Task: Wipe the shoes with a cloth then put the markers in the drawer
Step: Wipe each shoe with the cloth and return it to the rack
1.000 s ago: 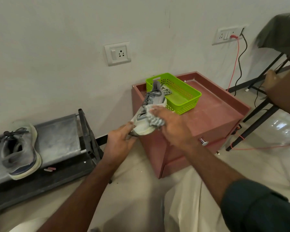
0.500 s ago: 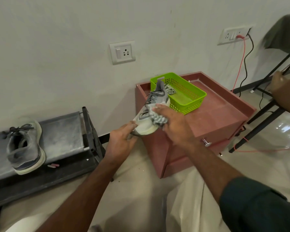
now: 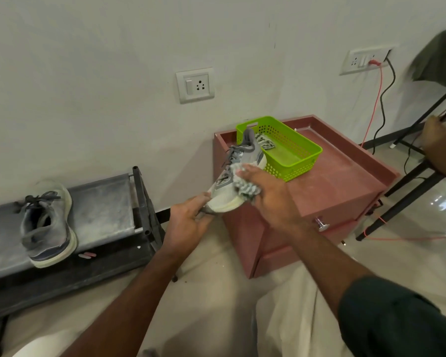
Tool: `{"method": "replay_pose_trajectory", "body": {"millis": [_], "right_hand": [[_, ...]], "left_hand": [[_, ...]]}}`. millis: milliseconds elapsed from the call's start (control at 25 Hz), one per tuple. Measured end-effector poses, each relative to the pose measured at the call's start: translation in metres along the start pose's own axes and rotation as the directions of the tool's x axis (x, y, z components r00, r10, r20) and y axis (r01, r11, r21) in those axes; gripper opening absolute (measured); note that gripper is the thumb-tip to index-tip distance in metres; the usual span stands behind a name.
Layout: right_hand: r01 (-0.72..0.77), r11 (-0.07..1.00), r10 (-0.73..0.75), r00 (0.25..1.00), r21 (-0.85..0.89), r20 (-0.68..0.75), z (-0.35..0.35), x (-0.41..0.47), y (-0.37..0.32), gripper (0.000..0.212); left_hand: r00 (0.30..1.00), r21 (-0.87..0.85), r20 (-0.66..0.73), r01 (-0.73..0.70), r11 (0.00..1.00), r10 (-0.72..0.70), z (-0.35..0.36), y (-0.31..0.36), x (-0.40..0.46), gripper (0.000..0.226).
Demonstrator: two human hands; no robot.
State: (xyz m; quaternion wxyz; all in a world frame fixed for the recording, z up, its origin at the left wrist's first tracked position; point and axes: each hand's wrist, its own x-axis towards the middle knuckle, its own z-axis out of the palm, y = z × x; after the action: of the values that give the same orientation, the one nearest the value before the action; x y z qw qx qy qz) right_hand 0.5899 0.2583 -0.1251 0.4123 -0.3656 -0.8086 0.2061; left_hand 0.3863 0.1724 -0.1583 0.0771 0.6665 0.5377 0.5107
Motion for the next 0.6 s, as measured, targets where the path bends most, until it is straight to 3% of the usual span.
{"method": "replay_pose_trajectory", "body": {"millis": [80, 120, 200, 240, 320, 360, 440, 520, 600], "right_hand": [[-0.235, 0.972, 0.232, 0.953, 0.006, -0.194, -0.015, 0.005, 0.017, 0.055], [-0.266, 0.964, 0.257, 0.929, 0.001, -0.265, -0.018, 0.003, 0.017, 0.059], [-0.128, 0.992, 0.119, 0.967, -0.023, -0.223, -0.015, -0.006, -0.002, 0.061], [0.018, 0.999, -0.023, 0.994, -0.044, -0.112, -0.011, -0.010, -0.015, 0.058], [0.230, 0.960, -0.220, 0.972, -0.162, 0.077, -0.003, -0.007, -0.015, 0.051], [0.203, 0.959, -0.195, 0.979, -0.199, 0.060, -0.003, 0.000, -0.002, 0.046], [-0.110, 0.984, 0.093, 0.988, -0.143, -0.121, -0.016, 0.014, 0.028, 0.047], [-0.338, 0.938, 0.295, 0.895, -0.080, -0.334, -0.035, 0.014, 0.042, 0.059], [-0.189, 0.979, 0.160, 0.940, -0.071, -0.301, -0.034, 0.004, 0.024, 0.063]], "left_hand": [[1.000, -0.002, 0.028, 0.003, 1.000, -0.003, -0.003, -0.005, -0.001, 0.032], [0.999, 0.001, 0.049, 0.004, 1.000, -0.004, -0.004, -0.008, -0.001, 0.032], [0.997, 0.017, 0.080, -0.017, 1.000, 0.016, -0.003, -0.010, -0.001, 0.033], [0.996, 0.023, 0.083, -0.031, 0.999, 0.029, -0.003, -0.009, -0.001, 0.034], [0.996, 0.001, 0.083, -0.036, 0.999, 0.035, -0.001, -0.007, 0.001, 0.034], [0.996, -0.022, 0.081, -0.028, 0.999, 0.030, 0.000, -0.007, 0.001, 0.034], [0.998, -0.051, 0.067, -0.007, 0.999, 0.011, -0.003, -0.006, -0.002, 0.034], [0.997, -0.058, 0.073, -0.022, 0.998, 0.027, -0.004, -0.005, -0.002, 0.033], [0.995, -0.044, 0.083, -0.044, 0.998, 0.048, -0.003, -0.006, -0.002, 0.032]]}}
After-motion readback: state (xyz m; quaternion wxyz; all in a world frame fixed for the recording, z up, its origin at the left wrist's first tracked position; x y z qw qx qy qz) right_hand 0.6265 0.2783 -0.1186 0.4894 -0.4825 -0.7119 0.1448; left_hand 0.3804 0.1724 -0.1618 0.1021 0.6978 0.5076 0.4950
